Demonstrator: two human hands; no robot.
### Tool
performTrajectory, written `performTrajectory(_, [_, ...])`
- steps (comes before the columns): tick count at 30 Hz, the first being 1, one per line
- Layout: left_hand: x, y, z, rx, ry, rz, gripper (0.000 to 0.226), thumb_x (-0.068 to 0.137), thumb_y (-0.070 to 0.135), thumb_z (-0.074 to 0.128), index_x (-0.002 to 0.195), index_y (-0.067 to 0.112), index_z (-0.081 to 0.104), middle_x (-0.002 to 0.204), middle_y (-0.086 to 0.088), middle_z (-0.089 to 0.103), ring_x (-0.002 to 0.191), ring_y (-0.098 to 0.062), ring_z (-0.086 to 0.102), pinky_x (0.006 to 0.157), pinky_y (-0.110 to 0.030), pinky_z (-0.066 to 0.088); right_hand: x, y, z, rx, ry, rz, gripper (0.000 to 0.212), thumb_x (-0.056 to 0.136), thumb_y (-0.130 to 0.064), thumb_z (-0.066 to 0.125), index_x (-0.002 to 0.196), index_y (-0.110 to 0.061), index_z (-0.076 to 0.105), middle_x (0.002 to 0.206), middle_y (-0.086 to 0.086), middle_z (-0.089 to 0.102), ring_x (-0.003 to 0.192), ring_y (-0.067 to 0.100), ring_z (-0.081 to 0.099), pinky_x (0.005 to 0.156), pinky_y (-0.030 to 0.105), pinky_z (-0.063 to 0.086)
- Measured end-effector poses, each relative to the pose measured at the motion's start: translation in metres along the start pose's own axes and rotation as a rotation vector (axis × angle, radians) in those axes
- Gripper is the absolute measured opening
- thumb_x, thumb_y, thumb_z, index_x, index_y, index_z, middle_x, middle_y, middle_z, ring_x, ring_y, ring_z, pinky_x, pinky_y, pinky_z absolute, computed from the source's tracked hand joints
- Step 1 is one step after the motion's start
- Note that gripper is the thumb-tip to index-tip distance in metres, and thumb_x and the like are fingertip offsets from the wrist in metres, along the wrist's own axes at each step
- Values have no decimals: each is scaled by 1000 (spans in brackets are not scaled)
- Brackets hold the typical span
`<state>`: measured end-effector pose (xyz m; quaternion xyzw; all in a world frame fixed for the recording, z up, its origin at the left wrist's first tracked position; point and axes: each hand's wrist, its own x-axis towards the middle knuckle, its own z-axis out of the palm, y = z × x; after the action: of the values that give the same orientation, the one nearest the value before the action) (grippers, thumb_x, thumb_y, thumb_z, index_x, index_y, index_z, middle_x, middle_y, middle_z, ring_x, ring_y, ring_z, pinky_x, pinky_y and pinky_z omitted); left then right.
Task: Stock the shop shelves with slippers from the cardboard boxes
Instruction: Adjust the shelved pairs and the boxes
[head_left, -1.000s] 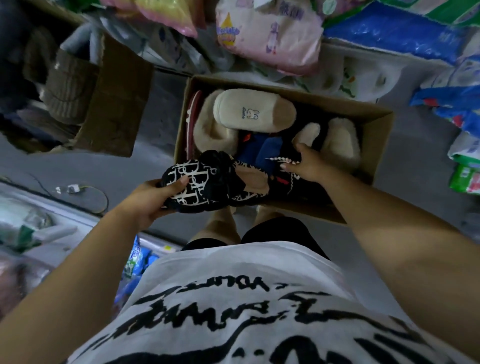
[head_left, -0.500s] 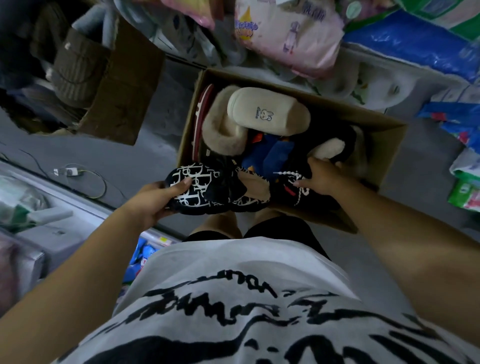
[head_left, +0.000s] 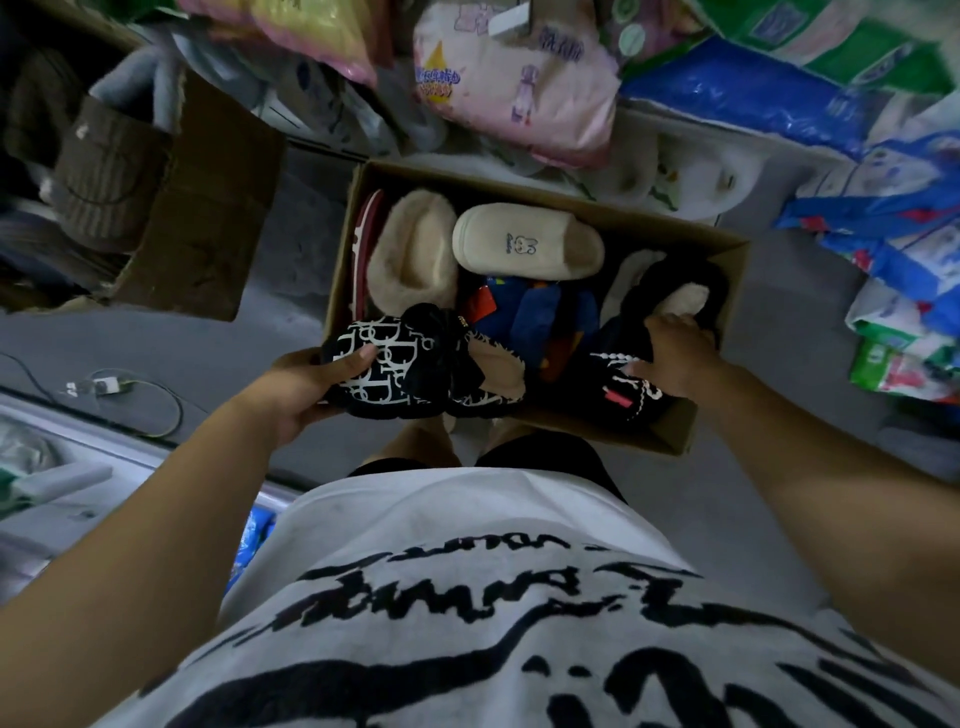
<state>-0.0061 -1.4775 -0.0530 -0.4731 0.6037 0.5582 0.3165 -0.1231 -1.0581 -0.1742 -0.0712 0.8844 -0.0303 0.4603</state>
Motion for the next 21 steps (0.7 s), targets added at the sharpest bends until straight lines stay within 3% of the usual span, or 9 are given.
performTrajectory(4, [-3,-9,-14,-77,40,-8,113,19,69,96,115,18,67,107,1,78,101,-16,73,83,-33,55,-6,-39,3,172,268,-83,69,89,-43,74,139,-4,49,141,23,48,132,41,38,110,49,35])
performTrajectory(6, [-6,-19,-22,-135,55,-23,92,40,61,96,115,17,66,112,-3,77,103,-17,72,87,-35,55,-8,-66,6,312,306,-131,63,89,-37,75,138,-5,50,140,20,50,131,37,44,111,46,36])
performTrajectory(9, [-11,-39,-34,-245,94,-57,51,70,41,76,113,15,66,121,-7,72,96,-14,72,85,-34,59,1,-107,17,634,100,-73,63,89,-37,76,137,-5,50,137,12,56,126,29,54,103,39,45])
performTrajectory(11, [-16,-53,-41,-289,138,-69,52,71,38,75,116,12,67,121,-9,72,94,-14,73,86,-34,61,18,-125,28,847,-66,41,65,88,-46,76,134,-6,52,130,3,59,118,23,58,91,34,47])
performTrajectory(13, [-23,-66,-48,-322,191,-80,64,71,38,77,127,8,65,123,-12,71,107,-23,70,100,-43,55,35,-137,41,1005,-160,156,82,81,-60,76,139,-8,52,136,3,61,120,26,61,88,32,49])
performTrajectory(16, [-31,-78,-51,-365,238,-91,66,70,40,77,128,9,65,117,-11,73,101,-22,71,98,-40,56,58,-142,58,1158,-188,229,97,74,-66,79,147,-9,47,138,-3,56,127,25,57,97,34,49])
performTrajectory(19, [-33,-89,-51,-403,243,-109,58,67,43,80,117,15,69,115,-8,75,98,-18,73,91,-36,58,80,-134,70,1192,-177,287,138,37,-90,77,150,-16,46,147,3,55,130,28,55,109,45,47])
performTrajectory(21, [-32,-93,-53,-419,247,-108,57,68,42,80,117,15,69,116,-8,75,104,-21,72,96,-40,55,101,-120,81,1176,-142,296,124,49,-86,72,147,-14,48,144,8,57,125,32,58,105,48,50])
